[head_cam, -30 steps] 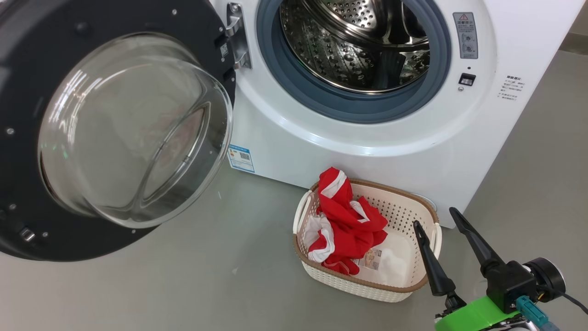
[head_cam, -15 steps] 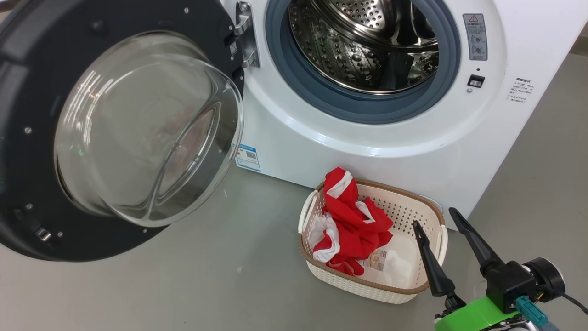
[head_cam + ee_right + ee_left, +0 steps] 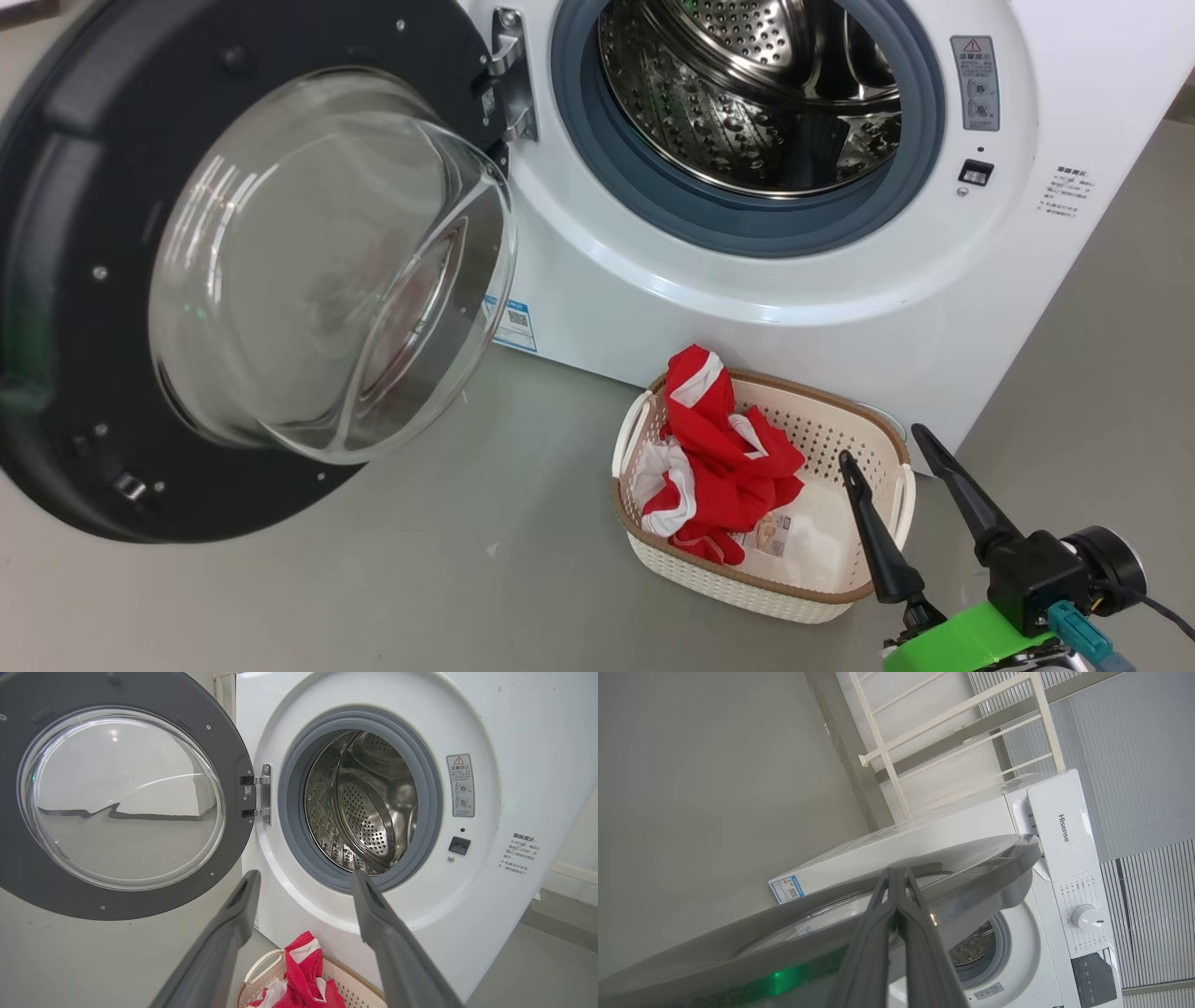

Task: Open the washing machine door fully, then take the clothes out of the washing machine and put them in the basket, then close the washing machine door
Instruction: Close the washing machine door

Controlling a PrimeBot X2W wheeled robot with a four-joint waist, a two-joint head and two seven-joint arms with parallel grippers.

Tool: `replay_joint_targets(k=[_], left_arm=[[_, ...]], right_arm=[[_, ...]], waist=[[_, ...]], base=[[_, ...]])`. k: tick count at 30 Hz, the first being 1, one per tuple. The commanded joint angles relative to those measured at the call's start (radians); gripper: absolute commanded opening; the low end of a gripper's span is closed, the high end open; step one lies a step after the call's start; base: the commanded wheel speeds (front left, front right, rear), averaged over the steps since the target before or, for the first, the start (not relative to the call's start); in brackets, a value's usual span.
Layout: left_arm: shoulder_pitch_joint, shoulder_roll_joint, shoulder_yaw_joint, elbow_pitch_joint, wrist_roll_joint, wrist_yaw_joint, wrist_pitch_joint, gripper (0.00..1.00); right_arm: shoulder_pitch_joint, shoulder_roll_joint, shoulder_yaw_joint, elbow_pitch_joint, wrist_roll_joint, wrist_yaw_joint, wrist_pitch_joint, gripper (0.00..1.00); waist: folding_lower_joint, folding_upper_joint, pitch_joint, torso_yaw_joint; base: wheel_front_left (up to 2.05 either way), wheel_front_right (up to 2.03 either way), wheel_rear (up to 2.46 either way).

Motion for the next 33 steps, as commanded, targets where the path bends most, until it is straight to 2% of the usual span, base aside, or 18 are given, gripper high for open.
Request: replay_joint_targets(k=[1, 13, 22, 33], left_arm=[[0.024, 0.020, 0.000, -0.028, -0.005, -0.007, 0.028, 0.00], [0.093, -0.028, 0.003, -0.140, -0.042, 0.020, 0.107, 0.00], [0.142, -0.087, 0.028, -0.230, -0.094, 0.052, 0.151, 0.00], [0.235, -0.175, 0.033, -0.425, -0.158, 0.100, 0.245, 0.00]], right_arm=[[-0.037, -0.008, 0.025, -0.021, 0.011, 0.005, -0.005, 1.00], [-0.032, -0.008, 0.034, -0.012, 0.029, 0.005, -0.006, 1.00], [-0.027, -0.008, 0.030, -0.016, 0.040, 0.005, -0.006, 1.00], [-0.024, -0.008, 0.025, -0.020, 0.047, 0.005, -0.007, 1.00]], waist=[[0.0000, -0.0001, -0.002, 0.002], [0.0000, -0.0001, -0.018, 0.008], [0.0000, -0.0001, -0.024, 0.008], [0.0000, -0.0001, -0.024, 0.014]], base=[[0.00, 0.00, 0.00], [0.00, 0.00, 0.00], [0.00, 0.00, 0.00], [0.00, 0.00, 0.00]])
